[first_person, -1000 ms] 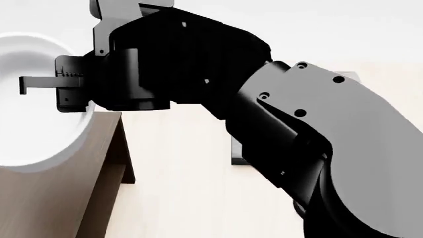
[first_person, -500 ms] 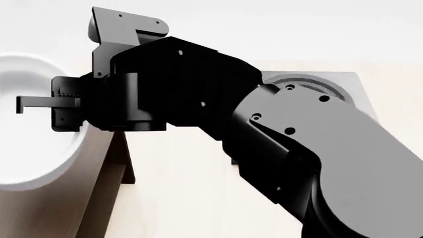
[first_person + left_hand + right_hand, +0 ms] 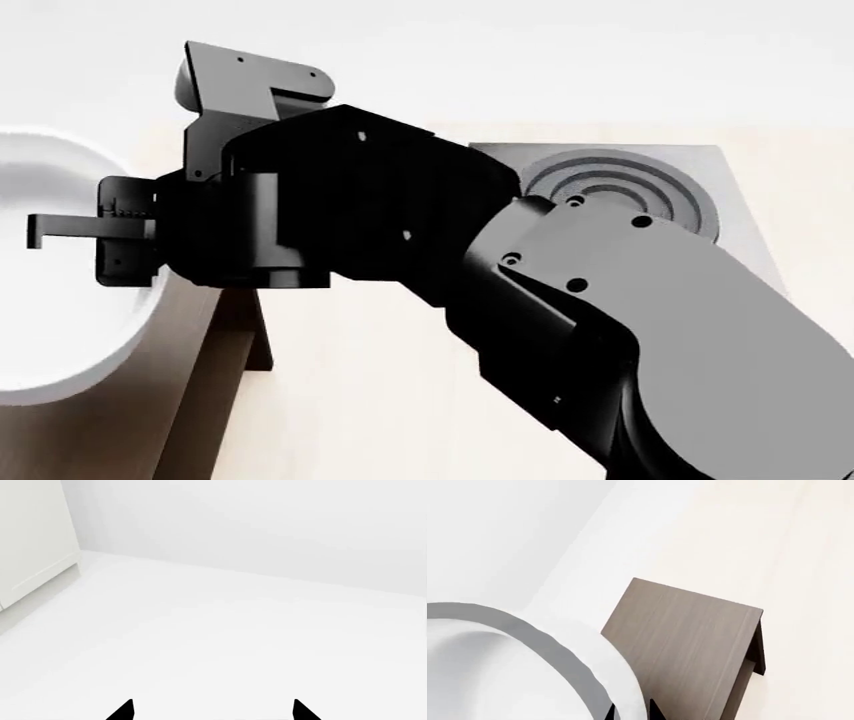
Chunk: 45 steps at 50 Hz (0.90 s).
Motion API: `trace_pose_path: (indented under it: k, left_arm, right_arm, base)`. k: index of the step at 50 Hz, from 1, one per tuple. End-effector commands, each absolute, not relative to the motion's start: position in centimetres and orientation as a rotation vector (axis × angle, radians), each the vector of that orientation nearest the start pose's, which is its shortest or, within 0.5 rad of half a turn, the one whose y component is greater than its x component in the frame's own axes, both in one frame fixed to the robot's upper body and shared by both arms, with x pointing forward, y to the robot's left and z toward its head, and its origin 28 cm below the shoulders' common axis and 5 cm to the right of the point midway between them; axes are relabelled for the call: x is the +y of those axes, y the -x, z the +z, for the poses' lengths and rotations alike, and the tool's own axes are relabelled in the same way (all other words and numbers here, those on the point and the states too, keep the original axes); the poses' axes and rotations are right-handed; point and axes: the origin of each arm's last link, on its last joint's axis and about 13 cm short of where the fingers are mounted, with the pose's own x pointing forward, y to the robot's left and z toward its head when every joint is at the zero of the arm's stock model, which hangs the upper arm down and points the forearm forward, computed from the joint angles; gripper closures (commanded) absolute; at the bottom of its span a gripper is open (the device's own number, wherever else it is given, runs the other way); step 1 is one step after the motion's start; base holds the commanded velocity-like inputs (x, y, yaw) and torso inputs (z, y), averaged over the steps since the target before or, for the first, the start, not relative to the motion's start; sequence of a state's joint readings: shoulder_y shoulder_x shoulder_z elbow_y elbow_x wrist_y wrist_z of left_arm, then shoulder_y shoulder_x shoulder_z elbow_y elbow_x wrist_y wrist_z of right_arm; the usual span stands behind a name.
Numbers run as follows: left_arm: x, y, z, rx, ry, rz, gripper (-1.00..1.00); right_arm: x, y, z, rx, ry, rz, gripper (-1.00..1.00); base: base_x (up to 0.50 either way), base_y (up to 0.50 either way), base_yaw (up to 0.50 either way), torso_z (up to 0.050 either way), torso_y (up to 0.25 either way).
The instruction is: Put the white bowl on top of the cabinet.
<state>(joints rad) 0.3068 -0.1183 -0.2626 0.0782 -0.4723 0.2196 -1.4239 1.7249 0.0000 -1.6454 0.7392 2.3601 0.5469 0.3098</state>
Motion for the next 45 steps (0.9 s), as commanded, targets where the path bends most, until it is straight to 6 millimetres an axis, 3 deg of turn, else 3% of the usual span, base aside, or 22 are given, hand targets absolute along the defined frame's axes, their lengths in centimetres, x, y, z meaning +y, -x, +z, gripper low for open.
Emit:
trace_pose_path:
  k: [1,45]
  left_arm:
    - [28.53,-13.08,0.05,0.146,0.28,1.721,-1.0]
    - [28.44,-13.17,0.12,0.143,0.271,1.718,-1.0]
  right_arm:
    - [5.57,-34.63,29.1,0.716,-0.303,0.7,1.0]
    - [4.93,-35.41,28.89,0.708,-0.315,0.647,1.0]
  base:
    - [0.0,0.0,0.0,0.0,0.0]
    - [0.0,0.0,0.0,0.0,0.001]
